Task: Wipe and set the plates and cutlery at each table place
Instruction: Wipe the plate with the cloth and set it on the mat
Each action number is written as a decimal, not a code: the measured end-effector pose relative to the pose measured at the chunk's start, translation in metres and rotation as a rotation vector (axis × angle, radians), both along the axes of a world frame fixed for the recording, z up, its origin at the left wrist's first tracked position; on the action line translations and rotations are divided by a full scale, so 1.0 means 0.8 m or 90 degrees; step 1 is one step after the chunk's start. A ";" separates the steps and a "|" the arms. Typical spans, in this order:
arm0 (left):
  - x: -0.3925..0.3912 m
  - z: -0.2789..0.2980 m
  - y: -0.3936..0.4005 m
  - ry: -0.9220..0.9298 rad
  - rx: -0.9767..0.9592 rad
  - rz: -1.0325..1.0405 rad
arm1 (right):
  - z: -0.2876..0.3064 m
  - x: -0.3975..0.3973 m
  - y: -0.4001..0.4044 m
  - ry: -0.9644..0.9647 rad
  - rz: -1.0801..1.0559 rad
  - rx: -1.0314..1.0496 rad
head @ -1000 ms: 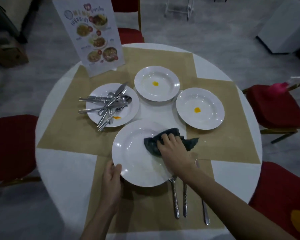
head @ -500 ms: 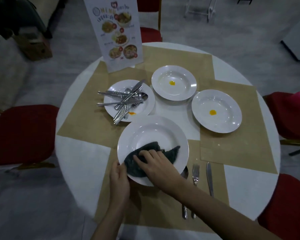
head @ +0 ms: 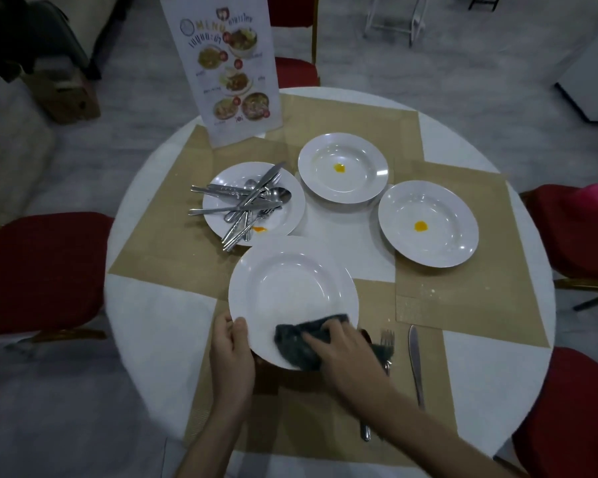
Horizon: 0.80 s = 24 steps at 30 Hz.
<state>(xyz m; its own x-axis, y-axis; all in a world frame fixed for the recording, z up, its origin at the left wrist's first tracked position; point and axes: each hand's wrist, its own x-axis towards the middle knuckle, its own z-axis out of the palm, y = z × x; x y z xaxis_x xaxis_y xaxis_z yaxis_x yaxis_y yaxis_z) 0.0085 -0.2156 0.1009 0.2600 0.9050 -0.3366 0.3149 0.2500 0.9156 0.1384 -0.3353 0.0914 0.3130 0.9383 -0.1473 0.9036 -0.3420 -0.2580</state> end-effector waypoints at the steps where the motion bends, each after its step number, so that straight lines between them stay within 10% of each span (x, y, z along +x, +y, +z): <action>1: -0.001 0.000 -0.001 0.002 -0.002 -0.001 | 0.001 -0.017 -0.002 0.027 -0.017 0.015; 8: 0.005 0.000 -0.024 -0.012 -0.079 -0.021 | 0.024 -0.044 0.026 0.253 0.017 0.080; 16: 0.003 0.006 -0.032 -0.057 -0.117 -0.069 | -0.012 0.067 0.025 -0.040 0.137 0.027; 24: 0.016 0.015 -0.034 -0.056 -0.082 -0.127 | 0.008 0.080 0.024 -0.124 -0.097 -0.043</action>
